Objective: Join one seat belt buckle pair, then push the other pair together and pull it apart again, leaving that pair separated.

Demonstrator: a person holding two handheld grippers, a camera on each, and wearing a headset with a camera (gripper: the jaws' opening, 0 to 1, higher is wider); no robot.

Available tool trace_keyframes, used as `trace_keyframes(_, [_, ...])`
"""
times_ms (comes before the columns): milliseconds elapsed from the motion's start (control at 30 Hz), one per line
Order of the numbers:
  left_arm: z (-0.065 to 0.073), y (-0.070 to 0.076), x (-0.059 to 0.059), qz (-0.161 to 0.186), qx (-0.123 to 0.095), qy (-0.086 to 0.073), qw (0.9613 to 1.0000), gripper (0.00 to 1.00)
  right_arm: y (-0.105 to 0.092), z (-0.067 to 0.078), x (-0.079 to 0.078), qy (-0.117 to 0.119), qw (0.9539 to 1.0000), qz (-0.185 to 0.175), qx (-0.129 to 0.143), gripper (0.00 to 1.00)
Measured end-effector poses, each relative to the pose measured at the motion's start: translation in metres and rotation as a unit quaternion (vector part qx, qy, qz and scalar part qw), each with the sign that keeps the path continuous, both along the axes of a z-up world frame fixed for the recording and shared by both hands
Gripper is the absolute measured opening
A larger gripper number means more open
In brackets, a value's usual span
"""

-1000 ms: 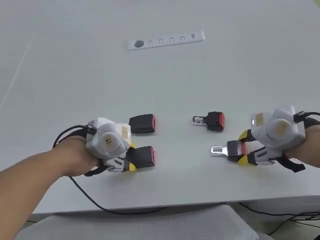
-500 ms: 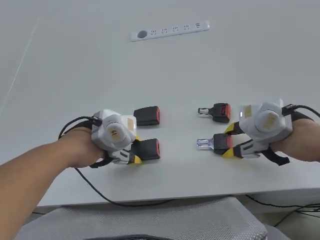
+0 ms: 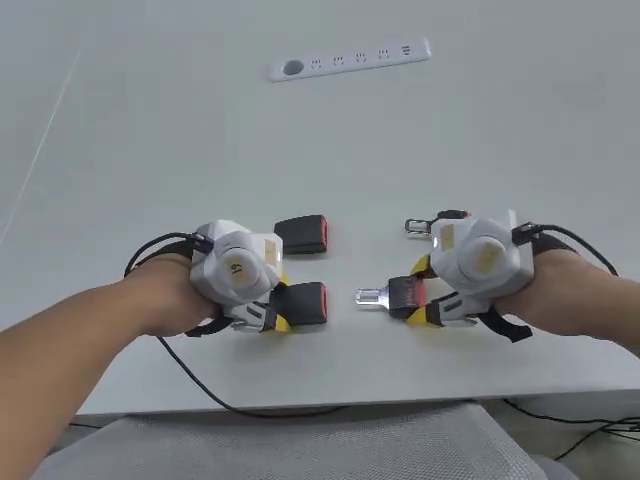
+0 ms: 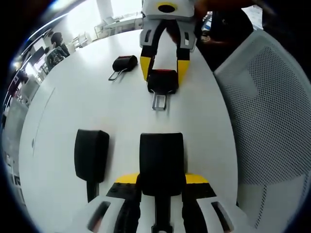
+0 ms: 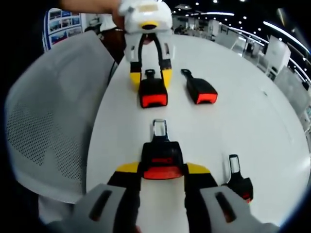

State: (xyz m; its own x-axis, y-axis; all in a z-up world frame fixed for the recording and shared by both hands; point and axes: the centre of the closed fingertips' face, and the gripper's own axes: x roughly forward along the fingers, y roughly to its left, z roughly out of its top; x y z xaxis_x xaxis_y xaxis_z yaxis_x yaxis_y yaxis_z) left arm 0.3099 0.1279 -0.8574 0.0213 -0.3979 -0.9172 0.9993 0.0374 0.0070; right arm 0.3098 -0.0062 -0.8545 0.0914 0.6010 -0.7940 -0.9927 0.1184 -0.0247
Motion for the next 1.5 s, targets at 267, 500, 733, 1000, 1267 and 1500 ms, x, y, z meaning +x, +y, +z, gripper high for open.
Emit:
trace_keyframes(267, [0.0,0.0,0.0,-0.005,0.006,0.0,1.0,0.33,0.019,-0.001,-0.002,0.002,1.0,0.008,0.0,0.34])
trace_keyframes(500, [0.0,0.0,0.0,-0.004,0.005,0.0,1.0,0.33,0.033,-0.002,-0.003,-0.001,0.9998,0.018,-0.003,0.34])
trace_keyframes(733, [0.0,0.0,-0.001,-0.008,0.008,0.001,0.9999,0.33,0.038,0.001,0.001,0.002,0.9999,0.008,0.007,0.33])
trace_keyframes(1000, [0.0,0.0,-0.001,-0.009,0.011,0.002,0.9999,0.33,0.049,0.0,-0.003,-0.005,0.9998,0.019,0.01,0.33])
trace_keyframes(1267, [0.0,-0.001,-0.001,-0.02,0.011,0.002,0.9997,0.32,0.051,0.0,-0.001,-0.002,0.9997,0.02,0.013,0.32])
trace_keyframes(1500, [-0.001,-0.001,-0.001,-0.014,0.007,0.002,0.9999,0.32,0.062,0.001,-0.001,0.001,0.9998,0.017,0.014,0.31])
